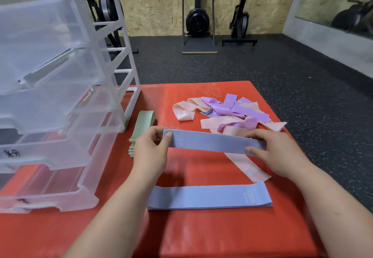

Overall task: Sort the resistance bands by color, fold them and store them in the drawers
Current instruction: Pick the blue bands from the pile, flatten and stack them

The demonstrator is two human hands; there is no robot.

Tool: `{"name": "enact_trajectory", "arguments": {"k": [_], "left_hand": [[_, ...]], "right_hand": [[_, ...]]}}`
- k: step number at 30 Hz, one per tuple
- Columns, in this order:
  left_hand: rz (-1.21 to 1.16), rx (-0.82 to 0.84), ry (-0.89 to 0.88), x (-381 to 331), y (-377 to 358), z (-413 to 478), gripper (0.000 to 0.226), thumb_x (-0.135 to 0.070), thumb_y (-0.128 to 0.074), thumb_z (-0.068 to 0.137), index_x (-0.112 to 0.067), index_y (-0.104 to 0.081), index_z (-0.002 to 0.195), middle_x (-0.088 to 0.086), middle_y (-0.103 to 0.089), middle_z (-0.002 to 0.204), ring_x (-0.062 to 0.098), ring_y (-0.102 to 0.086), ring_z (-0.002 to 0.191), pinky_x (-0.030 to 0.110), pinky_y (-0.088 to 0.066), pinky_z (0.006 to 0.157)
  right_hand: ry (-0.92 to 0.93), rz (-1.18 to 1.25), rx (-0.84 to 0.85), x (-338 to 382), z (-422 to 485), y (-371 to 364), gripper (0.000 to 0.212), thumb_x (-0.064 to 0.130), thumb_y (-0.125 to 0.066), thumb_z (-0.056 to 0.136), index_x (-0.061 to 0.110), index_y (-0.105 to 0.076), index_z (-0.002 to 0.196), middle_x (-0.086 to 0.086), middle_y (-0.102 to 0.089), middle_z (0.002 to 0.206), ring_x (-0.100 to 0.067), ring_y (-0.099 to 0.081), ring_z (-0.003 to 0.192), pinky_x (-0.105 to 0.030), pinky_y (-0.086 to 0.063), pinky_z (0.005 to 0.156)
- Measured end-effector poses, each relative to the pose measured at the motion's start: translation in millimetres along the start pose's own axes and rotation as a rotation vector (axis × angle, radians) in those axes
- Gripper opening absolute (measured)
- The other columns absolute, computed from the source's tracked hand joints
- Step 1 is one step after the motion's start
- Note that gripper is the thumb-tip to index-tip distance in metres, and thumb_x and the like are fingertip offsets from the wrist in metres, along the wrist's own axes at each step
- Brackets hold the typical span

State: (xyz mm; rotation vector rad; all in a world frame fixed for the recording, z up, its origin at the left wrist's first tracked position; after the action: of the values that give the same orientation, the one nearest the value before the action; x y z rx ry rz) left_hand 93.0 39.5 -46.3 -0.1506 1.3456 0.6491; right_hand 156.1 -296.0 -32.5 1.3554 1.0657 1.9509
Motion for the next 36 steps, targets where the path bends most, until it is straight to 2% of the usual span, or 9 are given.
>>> {"name": "enact_trajectory", "arguments": {"k": [3,6,9,14,17,20,26,31,36], "left_hand": [[0.010,-0.017,0.018,0.6,9.3,-2.7,0.006,-0.019,-0.071,0.100,-0.023,-0.076,0.097,-0.002,-0.075,0.080,0.002,-0.057,0.062,0.024,-0.048,0.065],[0.020,-0.025,0.033,5.4,20.0,-5.0,0.008,-0.022,-0.072,0.098,-0.026,-0.077,0.093,-0.008,-0.075,0.080,0.008,-0.063,0.067,0.041,-0.057,0.072],[0.032,-0.002,0.056,7.6,28.6,-9.7,0.007,-0.024,-0.074,0.096,-0.027,-0.078,0.091,-0.010,-0.076,0.084,0.014,-0.069,0.074,0.050,-0.062,0.082],[0.046,0.019,0.053,4.4,46.4,-22.0,0.006,-0.022,-0.081,0.092,-0.027,-0.080,0.094,-0.007,-0.075,0.080,0.009,-0.066,0.071,0.040,-0.060,0.076],[0.055,0.039,0.036,2.0,57.5,-31.2,0.015,-0.016,-0.085,0.086,-0.026,-0.078,0.096,-0.008,-0.069,0.071,0.006,-0.060,0.065,0.031,-0.052,0.070],[0.099,0.068,0.036,4.5,64.7,-40.4,0.020,-0.013,-0.087,0.084,-0.025,-0.076,0.096,-0.007,-0.067,0.070,0.006,-0.058,0.063,0.028,-0.051,0.069],[0.346,0.096,-0.006,8.0,70.4,-55.1,0.023,-0.022,-0.087,0.079,-0.034,-0.072,0.093,-0.009,-0.069,0.076,0.008,-0.066,0.069,0.028,-0.051,0.070],[0.468,0.151,-0.047,10.0,65.4,-69.1,0.025,-0.022,-0.086,0.077,-0.032,-0.071,0.095,-0.010,-0.068,0.074,0.007,-0.064,0.071,0.027,-0.049,0.067],[0.587,0.198,-0.116,16.1,54.6,-78.8,0.024,-0.022,-0.079,0.082,-0.030,-0.071,0.103,-0.012,-0.066,0.080,0.011,-0.063,0.077,0.033,-0.053,0.071]], "right_hand": [[-0.020,0.050,-0.041,-2.3,-10.4,12.5,0.035,0.020,-0.083,0.084,0.045,-0.072,0.105,0.032,-0.070,0.097,0.016,-0.059,0.094,-0.005,-0.042,0.075],[-0.068,0.153,-0.072,-10.8,-20.1,18.8,0.037,0.016,-0.086,0.082,0.043,-0.074,0.103,0.018,-0.074,0.090,0.000,-0.065,0.079,-0.008,-0.045,0.069],[-0.110,0.322,-0.086,-15.6,-31.1,20.4,0.037,0.010,-0.086,0.083,0.038,-0.076,0.105,0.005,-0.075,0.088,-0.011,-0.065,0.071,-0.019,-0.054,0.076],[-0.146,0.541,-0.127,-6.6,-52.5,23.6,0.035,0.001,-0.082,0.085,0.022,-0.075,0.112,0.001,-0.070,0.086,-0.001,-0.062,0.067,-0.013,-0.055,0.072],[-0.178,0.605,-0.137,-4.3,-63.5,19.2,0.038,0.000,-0.081,0.085,0.022,-0.075,0.115,-0.007,-0.072,0.098,-0.010,-0.065,0.074,-0.019,-0.058,0.078],[-0.180,0.519,-0.148,2.2,-72.6,14.7,0.035,0.001,-0.081,0.086,0.021,-0.074,0.114,-0.001,-0.074,0.098,-0.008,-0.067,0.064,-0.018,-0.055,0.070],[-0.224,0.458,-0.185,7.9,-82.3,0.5,0.041,0.000,-0.082,0.082,0.028,-0.073,0.110,0.010,-0.076,0.104,-0.017,-0.074,0.069,-0.037,-0.059,0.080],[-0.235,0.266,-0.186,8.5,-87.3,-1.4,0.042,0.003,-0.081,0.078,0.033,-0.072,0.107,0.008,-0.074,0.095,-0.007,-0.064,0.056,-0.026,-0.047,0.068],[-0.141,0.057,-0.120,14.7,-92.8,-14.8,0.046,0.006,-0.082,0.076,0.037,-0.071,0.108,0.014,-0.068,0.102,-0.005,-0.063,0.064,-0.023,-0.048,0.071]]}}
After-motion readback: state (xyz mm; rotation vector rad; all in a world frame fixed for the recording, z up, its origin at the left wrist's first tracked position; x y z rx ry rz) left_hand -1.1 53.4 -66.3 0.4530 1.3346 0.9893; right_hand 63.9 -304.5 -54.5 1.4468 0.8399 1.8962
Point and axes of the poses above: each hand's wrist, its own z-axis towards the middle knuckle, its own y-axis out of the back of the hand, x = y × z, the point moved 7 cm from there along z, towards the middle knuckle
